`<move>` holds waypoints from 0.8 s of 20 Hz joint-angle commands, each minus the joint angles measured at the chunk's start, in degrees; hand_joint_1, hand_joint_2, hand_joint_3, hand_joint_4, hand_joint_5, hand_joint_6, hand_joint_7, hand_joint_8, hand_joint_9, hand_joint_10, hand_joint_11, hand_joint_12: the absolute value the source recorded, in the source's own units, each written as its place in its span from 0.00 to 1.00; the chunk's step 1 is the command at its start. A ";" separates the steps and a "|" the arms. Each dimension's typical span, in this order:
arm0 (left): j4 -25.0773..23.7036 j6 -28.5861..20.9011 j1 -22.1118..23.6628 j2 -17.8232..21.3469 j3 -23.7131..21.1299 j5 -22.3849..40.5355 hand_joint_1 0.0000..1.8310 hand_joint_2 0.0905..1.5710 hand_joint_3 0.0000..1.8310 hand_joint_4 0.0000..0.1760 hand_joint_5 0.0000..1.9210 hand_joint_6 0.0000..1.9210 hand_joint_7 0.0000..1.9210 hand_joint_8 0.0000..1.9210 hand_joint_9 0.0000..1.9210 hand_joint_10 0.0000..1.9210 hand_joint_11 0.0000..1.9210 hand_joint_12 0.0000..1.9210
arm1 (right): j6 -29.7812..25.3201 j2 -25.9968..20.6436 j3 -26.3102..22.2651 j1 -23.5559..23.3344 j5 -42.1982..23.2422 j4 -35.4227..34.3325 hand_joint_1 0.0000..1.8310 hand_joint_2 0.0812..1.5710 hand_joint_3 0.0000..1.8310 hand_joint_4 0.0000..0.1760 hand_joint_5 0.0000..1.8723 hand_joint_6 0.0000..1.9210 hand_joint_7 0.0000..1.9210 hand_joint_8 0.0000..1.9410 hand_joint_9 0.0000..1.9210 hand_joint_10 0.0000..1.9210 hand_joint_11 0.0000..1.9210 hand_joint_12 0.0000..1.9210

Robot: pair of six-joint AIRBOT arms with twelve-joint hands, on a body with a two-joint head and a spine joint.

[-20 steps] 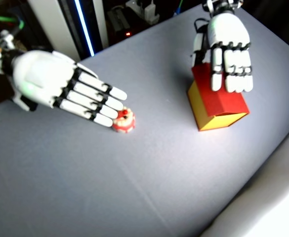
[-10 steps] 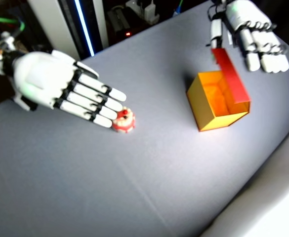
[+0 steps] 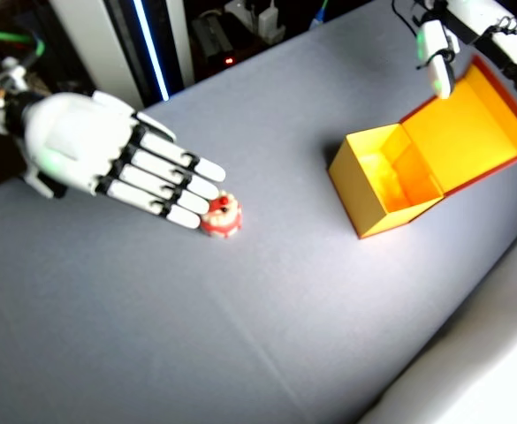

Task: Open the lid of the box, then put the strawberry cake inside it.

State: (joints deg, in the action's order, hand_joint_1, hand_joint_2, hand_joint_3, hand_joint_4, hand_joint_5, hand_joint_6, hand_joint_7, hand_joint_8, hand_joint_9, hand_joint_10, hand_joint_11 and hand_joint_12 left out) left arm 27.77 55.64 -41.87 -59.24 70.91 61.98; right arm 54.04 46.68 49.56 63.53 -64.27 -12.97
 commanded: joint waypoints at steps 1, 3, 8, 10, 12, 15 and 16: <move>-1.57 -0.12 -0.06 1.10 -0.23 7.72 0.41 0.82 0.00 0.42 0.00 0.00 0.00 0.00 0.00 0.00 0.00 0.00 | -0.46 -0.10 0.24 -0.28 -7.03 0.03 0.18 0.86 0.00 0.00 0.00 0.00 0.00 0.00 0.00 0.00 0.00 0.00; -3.77 -0.12 -1.21 2.03 -1.39 7.87 0.41 0.80 0.00 0.57 0.00 0.00 0.00 0.00 0.00 0.00 0.00 0.00 | -0.49 -0.11 0.33 -0.53 -7.03 0.13 0.22 0.86 0.00 0.00 0.00 0.00 0.00 0.00 0.00 0.00 0.00 0.00; -14.05 -0.14 -3.44 4.94 -5.44 6.43 0.39 0.80 0.00 0.77 0.00 0.00 0.00 0.00 0.00 0.00 0.00 0.00 | -0.62 0.05 1.39 -2.40 -4.35 1.03 0.35 0.79 0.00 0.00 0.00 0.00 0.00 0.00 0.00 0.00 0.00 0.00; -17.05 -0.14 -4.38 6.02 -6.88 5.71 0.38 0.83 0.01 0.72 0.00 0.00 0.00 0.00 0.00 0.00 0.00 0.00 | -0.62 0.43 2.08 -3.78 -2.38 1.48 0.37 0.77 0.00 0.00 0.00 0.00 0.00 0.00 0.01 0.00 0.00 0.00; -18.61 -0.14 -6.16 7.64 -8.37 5.84 0.41 0.84 0.01 0.65 0.00 0.00 0.00 0.00 0.00 0.00 0.00 0.00 | -0.62 1.34 3.15 -5.72 0.57 2.34 0.41 0.75 0.00 0.00 0.00 0.00 0.00 0.00 0.02 0.01 0.00 0.00; -23.24 -1.35 -7.98 10.38 -10.44 2.83 0.43 0.87 0.00 0.26 0.02 0.00 0.00 0.00 0.00 0.00 0.00 0.07 | -0.62 3.86 5.67 -9.69 7.14 4.12 0.44 0.73 0.00 0.00 0.03 0.01 0.04 0.01 0.05 0.05 0.00 0.29; -24.68 -1.97 -8.07 10.71 -10.77 1.61 0.42 0.86 0.00 0.29 0.03 0.00 0.00 0.00 0.00 0.00 0.00 0.02 | -0.62 4.48 6.25 -10.22 8.19 4.14 0.44 0.74 0.00 0.00 0.04 0.01 0.06 0.01 0.07 0.06 0.00 0.38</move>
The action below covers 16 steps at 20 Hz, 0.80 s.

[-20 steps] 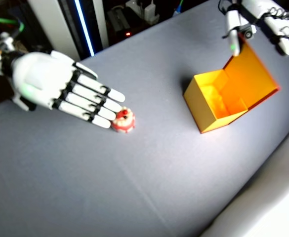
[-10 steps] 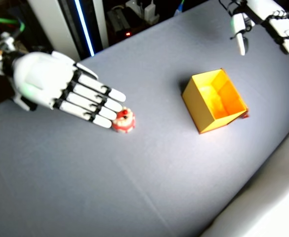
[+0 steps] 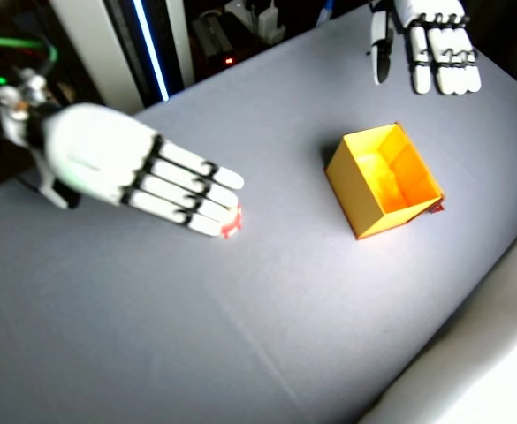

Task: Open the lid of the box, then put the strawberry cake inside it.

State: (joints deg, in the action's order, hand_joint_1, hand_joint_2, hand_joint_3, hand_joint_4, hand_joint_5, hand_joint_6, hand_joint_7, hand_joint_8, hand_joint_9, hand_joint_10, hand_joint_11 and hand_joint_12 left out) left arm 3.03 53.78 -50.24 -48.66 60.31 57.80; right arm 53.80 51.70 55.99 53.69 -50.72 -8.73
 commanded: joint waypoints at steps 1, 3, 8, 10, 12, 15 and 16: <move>-1.44 -0.69 0.28 0.22 -0.46 4.73 0.42 0.86 0.00 0.21 0.04 0.01 0.00 0.00 0.00 0.00 0.00 0.00 | -0.38 0.01 0.41 -0.80 -4.39 -0.10 0.44 0.74 0.00 0.00 0.04 0.01 0.06 0.01 0.07 0.06 0.00 0.40; -3.85 -2.61 0.13 0.15 -0.58 3.87 0.33 0.87 0.00 0.02 0.07 0.01 0.00 0.00 0.00 0.00 0.00 0.00 | -0.38 1.35 1.78 -2.05 -1.71 -0.11 0.46 0.75 0.00 0.00 0.07 0.01 0.10 0.01 0.10 0.09 0.00 0.58; -3.41 -2.93 -0.73 -0.68 -0.44 4.10 0.26 0.88 0.00 0.06 0.05 0.00 0.00 0.00 0.00 0.00 0.00 0.00 | -0.38 4.43 4.94 -4.92 3.56 -0.11 0.48 0.76 0.00 0.00 0.14 0.01 0.24 0.01 0.12 0.28 0.00 0.74; -2.92 -2.94 -1.14 -0.70 -0.46 4.46 0.23 0.90 0.01 0.16 0.02 0.00 0.00 0.00 0.00 0.00 0.00 0.00 | -0.38 5.52 6.23 -5.99 4.96 -0.11 0.57 0.74 0.00 0.00 0.19 0.04 0.33 0.05 0.12 0.46 0.00 0.83; -2.90 -2.95 -1.36 -0.61 -0.61 4.70 0.23 0.90 0.01 0.13 0.02 0.00 0.00 0.00 0.00 0.00 0.00 0.00 | -0.38 5.85 6.80 -6.71 5.59 -0.11 0.72 0.74 0.00 0.00 0.34 0.51 0.44 0.55 0.40 0.72 0.31 0.90; -2.15 -2.96 -2.52 -0.32 -0.89 5.96 0.23 0.90 0.01 0.23 0.02 0.00 0.00 0.00 0.00 0.00 0.00 0.00 | -0.37 5.52 6.71 -8.65 5.41 1.81 0.65 0.80 0.01 0.00 0.36 0.63 0.38 0.87 0.52 0.93 0.57 0.98; -1.73 -3.08 -2.96 -0.36 -0.89 6.52 0.23 0.91 0.01 0.24 0.01 0.00 0.00 0.00 0.00 0.00 0.00 0.00 | -0.37 5.24 6.52 -9.14 5.33 2.31 0.65 0.82 0.00 0.00 0.36 0.62 0.35 0.92 0.51 0.99 0.58 1.00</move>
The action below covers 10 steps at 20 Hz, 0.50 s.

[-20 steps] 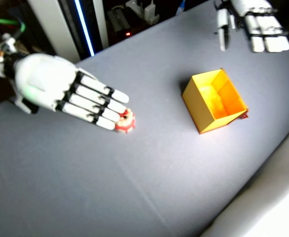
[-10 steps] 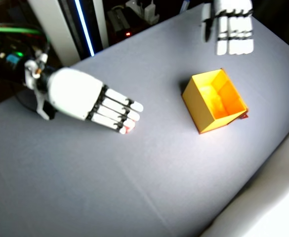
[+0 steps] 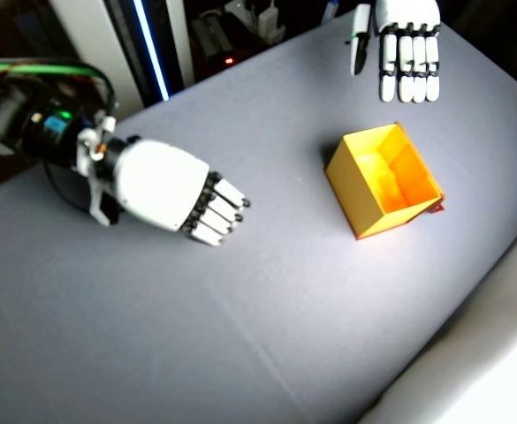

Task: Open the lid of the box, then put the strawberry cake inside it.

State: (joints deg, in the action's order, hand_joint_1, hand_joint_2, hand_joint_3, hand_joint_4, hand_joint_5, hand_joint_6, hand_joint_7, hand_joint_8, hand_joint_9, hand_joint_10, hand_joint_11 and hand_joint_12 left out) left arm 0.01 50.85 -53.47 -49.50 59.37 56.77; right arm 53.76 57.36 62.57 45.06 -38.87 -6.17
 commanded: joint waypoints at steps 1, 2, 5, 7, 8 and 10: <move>1.66 -0.20 -0.15 0.44 0.00 8.12 0.21 0.91 0.01 0.30 0.01 0.00 0.00 0.00 0.00 0.00 0.00 0.00 | -0.33 -0.78 -0.32 -1.12 -6.80 0.39 0.65 0.82 0.00 0.00 0.36 0.61 0.34 0.94 0.55 1.00 0.62 1.00; 1.91 -0.29 -0.56 0.43 -0.10 8.50 0.19 0.91 0.00 0.41 0.01 0.00 0.00 0.00 0.00 0.00 0.00 0.00 | -0.47 -1.15 -0.61 -1.89 -7.24 1.42 0.65 0.82 0.00 0.00 0.36 0.61 0.34 0.93 0.48 1.00 0.54 1.00; 2.58 -0.58 -2.37 0.59 -0.65 9.37 0.19 0.91 0.00 0.34 0.06 0.01 0.00 0.00 0.00 0.00 0.00 0.00 | -2.45 -1.51 -0.55 -6.06 -8.06 6.34 0.73 0.79 0.00 0.00 0.37 0.62 0.37 0.76 0.35 0.87 0.33 0.96; 3.66 -0.76 -3.74 0.48 -1.00 10.65 0.20 0.90 0.00 0.30 0.07 0.01 0.00 0.00 0.00 0.00 0.00 0.00 | -2.54 -1.00 0.03 -9.43 -6.84 9.30 0.73 0.80 0.00 0.00 0.34 0.64 0.36 0.78 0.35 0.89 0.33 0.98; 4.02 -1.13 -4.49 0.43 -1.09 11.17 0.27 0.89 0.00 0.28 0.07 0.01 0.00 0.00 0.00 0.00 0.00 0.00 | -2.54 -0.31 0.53 -11.19 -5.97 10.54 0.73 0.79 0.00 0.00 0.35 0.63 0.37 0.76 0.35 0.88 0.33 0.97; 4.37 -1.66 -5.47 0.08 -1.10 11.31 0.27 0.89 0.00 0.24 0.06 0.00 0.00 0.00 0.00 0.00 0.00 0.00 | -2.55 1.42 1.92 -14.53 -3.90 12.61 0.72 0.80 0.00 0.00 0.33 0.66 0.35 0.78 0.35 0.90 0.33 0.98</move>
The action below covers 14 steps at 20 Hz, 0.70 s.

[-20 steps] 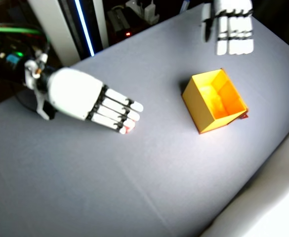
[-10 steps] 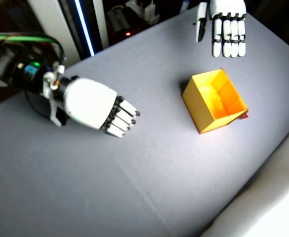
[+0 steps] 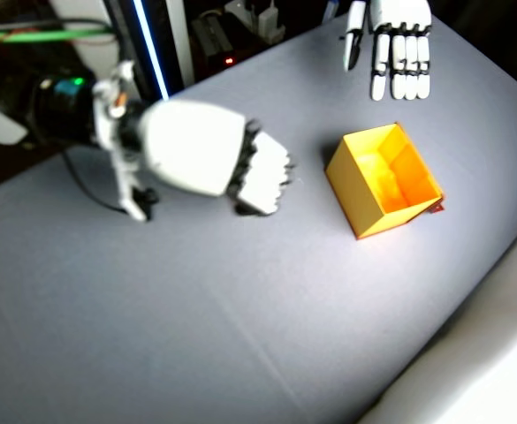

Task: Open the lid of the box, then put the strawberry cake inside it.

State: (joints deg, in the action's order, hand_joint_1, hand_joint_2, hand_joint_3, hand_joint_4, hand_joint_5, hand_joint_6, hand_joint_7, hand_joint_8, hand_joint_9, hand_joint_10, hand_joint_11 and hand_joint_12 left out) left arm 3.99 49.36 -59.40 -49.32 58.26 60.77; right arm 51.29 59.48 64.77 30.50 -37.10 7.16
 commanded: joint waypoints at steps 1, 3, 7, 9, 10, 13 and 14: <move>0.66 -0.30 0.09 -0.28 0.04 7.30 0.27 0.89 0.00 0.25 0.06 0.00 0.00 0.00 0.00 0.00 0.00 0.00 | -0.08 0.56 0.80 -1.60 -4.44 0.13 0.66 0.82 0.00 0.00 0.32 0.65 0.36 0.88 0.46 0.97 0.49 1.00; 0.97 -0.50 -0.24 -0.50 0.14 7.30 0.27 0.89 0.00 0.21 0.07 0.00 0.00 0.00 0.00 0.00 0.00 0.00 | -0.08 2.59 2.36 -4.20 -2.92 1.46 0.61 0.80 0.00 0.00 0.36 0.72 0.47 0.95 0.57 0.99 0.62 1.00; 1.38 -0.82 -0.61 -1.21 0.50 7.27 0.20 0.90 0.00 0.22 0.07 0.00 0.00 0.00 0.00 0.00 0.00 0.01 | -0.07 5.66 5.04 -9.83 -0.63 4.58 0.66 0.77 0.00 0.00 0.38 0.70 0.42 0.66 0.34 0.62 0.04 0.92; 1.57 -1.17 -0.90 -1.61 0.75 7.23 0.21 0.90 0.00 0.26 0.07 0.00 0.00 0.00 0.00 0.00 0.00 0.00 | -0.06 6.97 5.94 -11.54 -0.07 5.49 0.66 0.76 0.00 0.00 0.37 0.68 0.47 0.64 0.44 0.54 0.22 0.90; 1.68 -1.34 -1.00 -1.79 0.86 7.24 0.27 0.89 0.00 0.16 0.07 0.00 0.00 0.00 0.00 0.00 0.00 0.00 | -0.06 7.55 6.37 -12.38 0.03 5.76 0.74 0.75 0.00 0.00 0.39 0.57 0.40 0.68 0.45 0.78 0.42 0.89; 1.86 -1.49 -1.11 -2.09 1.10 7.24 0.29 0.88 0.00 0.23 0.08 0.00 0.00 0.00 0.00 0.00 0.00 0.00 | -0.04 9.64 7.69 -14.34 0.21 6.56 0.66 0.78 0.00 0.00 0.40 0.59 0.38 0.84 0.40 0.85 0.42 0.96; 1.87 -1.54 -1.15 -2.19 1.17 7.24 0.30 0.88 0.00 0.23 0.08 0.00 0.00 0.00 0.00 0.00 0.00 0.00 | -0.04 10.47 8.34 -15.25 0.70 7.06 0.71 0.80 0.00 0.00 0.37 0.62 0.32 0.82 0.38 0.86 0.37 0.93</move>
State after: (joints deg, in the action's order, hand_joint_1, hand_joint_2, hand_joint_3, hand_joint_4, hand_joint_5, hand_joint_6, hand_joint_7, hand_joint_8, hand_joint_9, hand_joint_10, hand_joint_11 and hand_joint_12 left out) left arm 5.34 47.97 -60.90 -51.33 59.27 61.30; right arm 51.20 70.39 73.17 16.12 -29.47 14.94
